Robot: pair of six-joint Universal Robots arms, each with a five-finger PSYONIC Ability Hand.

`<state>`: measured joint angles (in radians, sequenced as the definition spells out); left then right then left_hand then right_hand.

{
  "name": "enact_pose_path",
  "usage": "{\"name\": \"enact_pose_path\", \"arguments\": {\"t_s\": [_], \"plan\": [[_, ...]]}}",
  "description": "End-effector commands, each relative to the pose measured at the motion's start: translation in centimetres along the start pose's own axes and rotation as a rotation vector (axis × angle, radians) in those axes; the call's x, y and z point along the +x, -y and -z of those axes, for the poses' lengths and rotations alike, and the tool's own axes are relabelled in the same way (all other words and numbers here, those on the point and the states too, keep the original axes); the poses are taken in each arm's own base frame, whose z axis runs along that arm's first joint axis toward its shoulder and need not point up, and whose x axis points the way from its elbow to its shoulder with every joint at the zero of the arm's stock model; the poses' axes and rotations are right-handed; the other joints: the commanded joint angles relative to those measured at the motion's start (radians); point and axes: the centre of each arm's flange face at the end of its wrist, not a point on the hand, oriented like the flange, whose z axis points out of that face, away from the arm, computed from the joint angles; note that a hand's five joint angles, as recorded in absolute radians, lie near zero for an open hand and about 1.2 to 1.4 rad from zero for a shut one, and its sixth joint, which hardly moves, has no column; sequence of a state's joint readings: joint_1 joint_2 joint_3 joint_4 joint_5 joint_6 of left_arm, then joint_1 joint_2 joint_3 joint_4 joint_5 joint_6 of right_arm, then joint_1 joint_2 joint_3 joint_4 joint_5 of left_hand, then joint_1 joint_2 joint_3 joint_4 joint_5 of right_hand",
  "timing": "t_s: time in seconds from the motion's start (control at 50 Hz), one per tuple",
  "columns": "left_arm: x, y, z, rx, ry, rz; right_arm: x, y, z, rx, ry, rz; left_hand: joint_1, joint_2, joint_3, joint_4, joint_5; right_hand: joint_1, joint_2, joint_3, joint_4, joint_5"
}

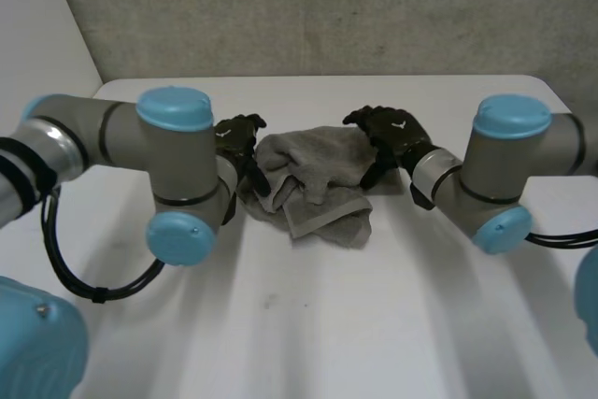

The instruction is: Fold the towel.

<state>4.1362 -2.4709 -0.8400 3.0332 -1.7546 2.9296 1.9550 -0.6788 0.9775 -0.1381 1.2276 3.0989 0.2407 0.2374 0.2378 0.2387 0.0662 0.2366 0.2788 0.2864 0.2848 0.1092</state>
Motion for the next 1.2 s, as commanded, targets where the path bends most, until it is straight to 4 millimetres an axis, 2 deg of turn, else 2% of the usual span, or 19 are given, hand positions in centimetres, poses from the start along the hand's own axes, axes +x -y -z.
{"name": "enact_pose_path", "arguments": {"t_s": [0.02, 0.1, 0.14, 0.22, 0.34, 0.42, 0.48, 0.58, 0.76, 0.82, 0.88, 0.94, 1.0, 1.02, 1.06, 1.1, 1.14, 1.16, 1.2], "plan": [[0.0, -1.1, -0.6, -0.005, 0.026, -0.014, -1.5, -3.0, -1.4, -0.036, 0.039, -0.001, 0.237, 0.240, 0.240, 0.239, 0.237, 0.186, 0.143, 0.136, 0.137, 0.138], [0.4, -1.0, -0.4, 0.002, 0.019, -0.020, -2.3, -3.4, -1.5, -0.039, 0.056, 0.001, 0.626, 0.629, 0.629, 0.628, 0.626, 0.394, 0.352, 0.345, 0.346, 0.347], [0.5, -0.8, -0.4, 0.006, 0.016, -0.020, -2.5, -2.7, -1.8, -0.019, 0.053, 0.008, 0.818, 0.822, 0.821, 0.820, 0.818, 0.975, 0.933, 0.925, 0.927, 0.928], [0.7, 0.1, -0.3, 0.032, 0.008, -0.027, -2.2, -1.1, -2.0, 0.023, 0.036, 0.022, 1.156, 1.159, 1.158, 1.158, 1.156, 1.160, 1.117, 1.110, 1.112, 1.113], [1.5, 4.2, 0.4, 0.134, -0.015, -0.086, -1.9, 7.9, -0.6, 0.214, -0.014, 0.091, 1.156, 1.159, 1.158, 1.158, 1.156, 1.160, 1.117, 1.110, 1.112, 1.113], [2.5, 10.5, 2.3, 0.297, -0.054, -0.196, -2.0, 15.6, 2.5, 0.372, -0.054, 0.160, 1.156, 1.159, 1.158, 1.158, 1.156, 1.160, 1.117, 1.110, 1.112, 1.113], [2.8, 12.5, 3.2, 0.347, -0.074, -0.240, -2.5, 19.3, 5.1, 0.435, -0.070, 0.232, 1.156, 1.159, 1.158, 1.158, 1.156, 1.160, 1.117, 1.110, 1.112, 1.113], [3.4, 18.7, 7.5, 0.501, -0.152, -0.392, -3.3, 21.8, 8.6, 0.424, -0.096, 0.346, 1.156, 1.159, 1.158, 1.158, 1.156, 1.160, 1.117, 1.110, 1.112, 1.113], [3.5, 15.7, 9.7, 0.303, -0.218, -0.473, -3.5, 19.2, 11.1, 0.155, -0.103, 0.479, 1.156, 1.159, 1.158, 1.158, 1.156, 1.160, 1.117, 1.110, 1.112, 1.113], [3.8, 12.6, 9.8, 0.174, -0.250, -0.487, -3.4, 18.1, 10.9, 0.097, -0.096, 0.491, 1.156, 1.159, 1.158, 1.158, 1.156, 1.160, 1.117, 1.110, 1.112, 1.113], [5.5, 6.5, 9.5, 0.013, -0.324, -0.509, -1.7, 13.3, 9.3, -0.104, -0.117, 0.564, 1.103, 1.107, 1.106, 1.105, 1.103, 1.160, 1.117, 1.110, 1.112, 1.113], [6.3, 4.6, 9.1, -0.015, -0.347, -0.514, -0.8, 11.6, 8.8, -0.178, -0.141, 0.605, 1.059, 1.062, 1.062, 1.061, 1.059, 1.160, 1.117, 1.110, 1.112, 1.113], [7.9, 0.6, 8.1, -0.053, -0.394, -0.524, 3.0, 7.3, 7.9, -0.378, -0.260, 0.723, 0.712, 0.715, 0.714, 0.714, 0.712, 1.160, 1.117, 1.110, 1.112, 1.113], [7.9, 0.6, 8.1, -0.053, -0.394, -0.524, 3.0, 7.3, 7.9, -0.379, -0.260, 0.723, 0.710, 0.713, 0.713, 0.712, 0.710, 1.160, 1.117, 1.110, 1.112, 1.113], [8.6, -0.5, 8.0, -0.053, -0.411, -0.505, 4.8, 5.6, 7.5, -0.447, -0.327, 0.759, 0.154, 0.157, 0.157, 0.156, 0.154, 1.160, 1.117, 1.110, 1.112, 1.113], [9.0, -0.7, 8.3, -0.052, -0.420, -0.492, 5.4, 5.2, 7.3, -0.443, -0.347, 0.758, 0.135, 0.138, 0.137, 0.136, 0.134, 1.160, 1.117, 1.110, 1.112, 1.113], [9.3, -0.6, 8.6, -0.049, -0.427, -0.478, 5.8, 5.0, 7.1, -0.433, -0.361, 0.756, 0.114, 0.117, 0.117, 0.116, 0.114, 0.967, 0.925, 0.917, 0.919, 0.920], [9.4, -0.4, 8.7, -0.046, -0.430, -0.463, 5.9, 4.8, 7.1, -0.426, -0.372, 0.756, 0.076, 0.079, 0.079, 0.078, 0.076, 0.528, 0.486, 0.478, 0.480, 0.481], [9.4, 0.0, 8.9, -0.040, -0.427, -0.446, 6.0, 4.9, 7.1, -0.413, -0.386, 0.750, -0.003, 0.000, 0.000, -0.001, -0.003, 0.227, 0.185, 0.177, 0.179, 0.180]]}}
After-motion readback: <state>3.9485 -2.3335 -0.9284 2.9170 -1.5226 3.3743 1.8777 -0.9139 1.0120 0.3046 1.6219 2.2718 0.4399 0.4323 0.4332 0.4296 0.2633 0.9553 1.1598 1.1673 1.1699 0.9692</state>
